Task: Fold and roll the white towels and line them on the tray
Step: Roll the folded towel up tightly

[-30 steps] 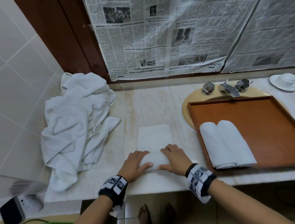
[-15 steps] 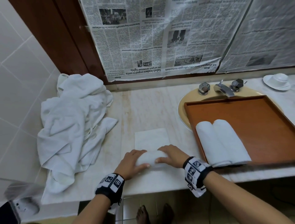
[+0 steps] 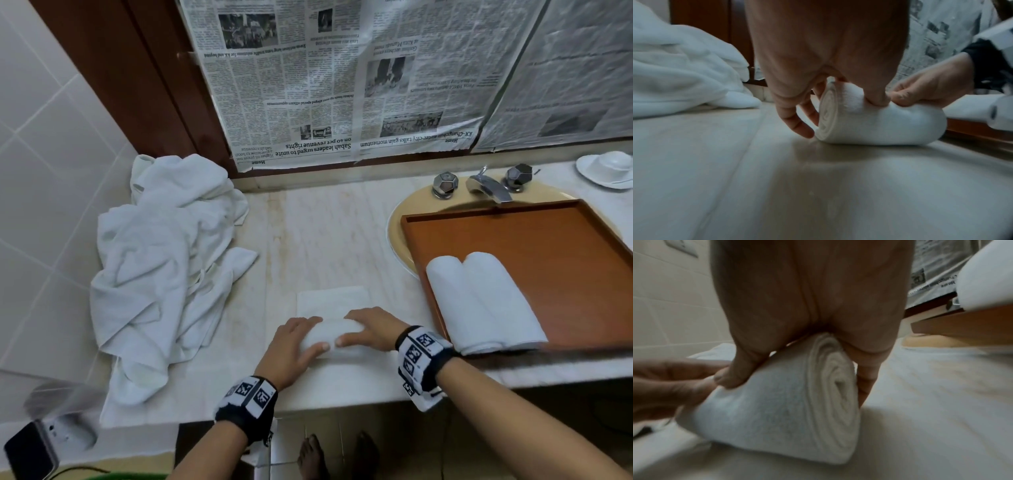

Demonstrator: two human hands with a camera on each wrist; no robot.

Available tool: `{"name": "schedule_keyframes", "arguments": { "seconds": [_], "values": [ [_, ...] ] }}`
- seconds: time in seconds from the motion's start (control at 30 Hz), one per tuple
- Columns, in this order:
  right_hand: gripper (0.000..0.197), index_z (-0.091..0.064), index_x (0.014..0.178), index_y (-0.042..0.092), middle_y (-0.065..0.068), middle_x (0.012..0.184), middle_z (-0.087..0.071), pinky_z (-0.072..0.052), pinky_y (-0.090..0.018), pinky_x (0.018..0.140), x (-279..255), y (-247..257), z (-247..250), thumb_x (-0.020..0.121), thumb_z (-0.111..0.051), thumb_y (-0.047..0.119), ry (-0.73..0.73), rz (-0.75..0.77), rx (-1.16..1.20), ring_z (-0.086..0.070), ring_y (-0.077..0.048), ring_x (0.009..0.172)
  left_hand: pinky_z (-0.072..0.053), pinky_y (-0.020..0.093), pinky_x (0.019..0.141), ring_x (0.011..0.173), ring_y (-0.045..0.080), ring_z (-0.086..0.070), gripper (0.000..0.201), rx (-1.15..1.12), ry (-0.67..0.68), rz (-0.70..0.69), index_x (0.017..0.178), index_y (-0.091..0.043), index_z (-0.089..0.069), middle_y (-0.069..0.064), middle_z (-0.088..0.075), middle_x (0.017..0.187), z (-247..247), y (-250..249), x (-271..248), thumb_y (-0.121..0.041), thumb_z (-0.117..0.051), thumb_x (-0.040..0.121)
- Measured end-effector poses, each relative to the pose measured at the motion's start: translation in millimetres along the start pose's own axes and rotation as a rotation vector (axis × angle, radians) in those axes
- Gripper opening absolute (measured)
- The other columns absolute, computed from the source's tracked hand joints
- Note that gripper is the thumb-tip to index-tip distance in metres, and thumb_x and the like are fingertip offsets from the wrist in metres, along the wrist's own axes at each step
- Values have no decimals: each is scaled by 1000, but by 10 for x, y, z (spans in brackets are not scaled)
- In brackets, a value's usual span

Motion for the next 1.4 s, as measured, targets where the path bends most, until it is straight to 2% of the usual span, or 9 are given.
{"name": "schedule_keyframes", "arguments": {
  "seconds": [0.1,0.2,0.4,0.6,0.7,0.83,1.07,1.23,1.4],
  "values": [
    [65,-55,129,20,-1,123,-61,-44,-42,95,-101,9,-157,87,-42,67,-367,89,-398,-58,-25,110,-38,29,100,113,10,-51,62,-33,54,-3,135,-29,-55,-6,-58,124,117,-48,133,-69,-52,88],
    [72,-56,131,14,-6,126,-60,-48,-50,98,-166,16,-390,76,-66,60,-567,146,-580,-60,-27,113,-42,32,98,107,10,-57,74,-70,85,32,125,-27,-62,-9,-64,118,178,-48,312,-80,-42,77],
    [82,-38,144,17,-5,137,-47,-37,-44,104,90,-55,-158,82,-39,71,-324,55,-479,-45,-27,125,-31,37,113,128,20,-38,72,-95,-103,97,138,-38,-49,-3,-38,142,58,-14,293,-77,-50,77],
    [79,-40,142,20,-4,135,-53,-41,-39,98,77,-33,-5,82,-59,68,-127,-14,-184,-50,-24,119,-34,22,99,119,10,-51,50,-130,-52,111,126,-36,-61,-12,-54,121,144,-7,315,-63,-63,85],
    [78,-33,146,21,-4,140,-48,-43,-39,99,-40,-94,-121,86,-53,67,-268,-2,-41,-52,-24,121,-35,21,91,109,10,-56,40,-81,55,142,120,-31,-66,-13,-61,110,251,-32,453,-55,-66,87],
    [59,-50,132,23,-2,130,-55,-48,-43,89,-90,-103,-170,89,-40,62,-576,148,-398,-57,-25,114,-37,23,91,111,14,-58,48,-56,67,238,113,-30,-70,-5,-67,116,288,-36,635,-67,-63,82],
    [80,-40,145,26,-2,146,-39,-36,-43,106,148,-147,98,81,-59,69,-236,-1,-195,-36,-24,134,-32,35,113,134,21,-42,55,-125,-8,174,135,-43,-54,-3,-43,142,205,-44,621,-68,-53,86],
    [70,-57,117,31,0,112,-57,-41,-35,79,264,-150,251,68,-61,80,-60,-19,-117,-55,-25,106,-32,41,114,137,22,-37,88,103,218,127,149,-46,-30,-1,-35,150,257,-1,537,-63,-73,74],
    [76,-53,124,22,0,114,-59,-45,-31,79,115,-128,67,72,-65,76,-14,-115,-9,-56,-19,99,-41,33,101,123,20,-49,87,161,345,102,142,-38,-41,-1,-49,128,335,-146,574,-66,-78,68]
  ]
}}
Point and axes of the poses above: each hand's wrist, its own x-axis towards the middle knuckle, its own z-axis out of the back of the hand, y = z × x, the point moved 3 cm from there along x, towards the middle knuckle
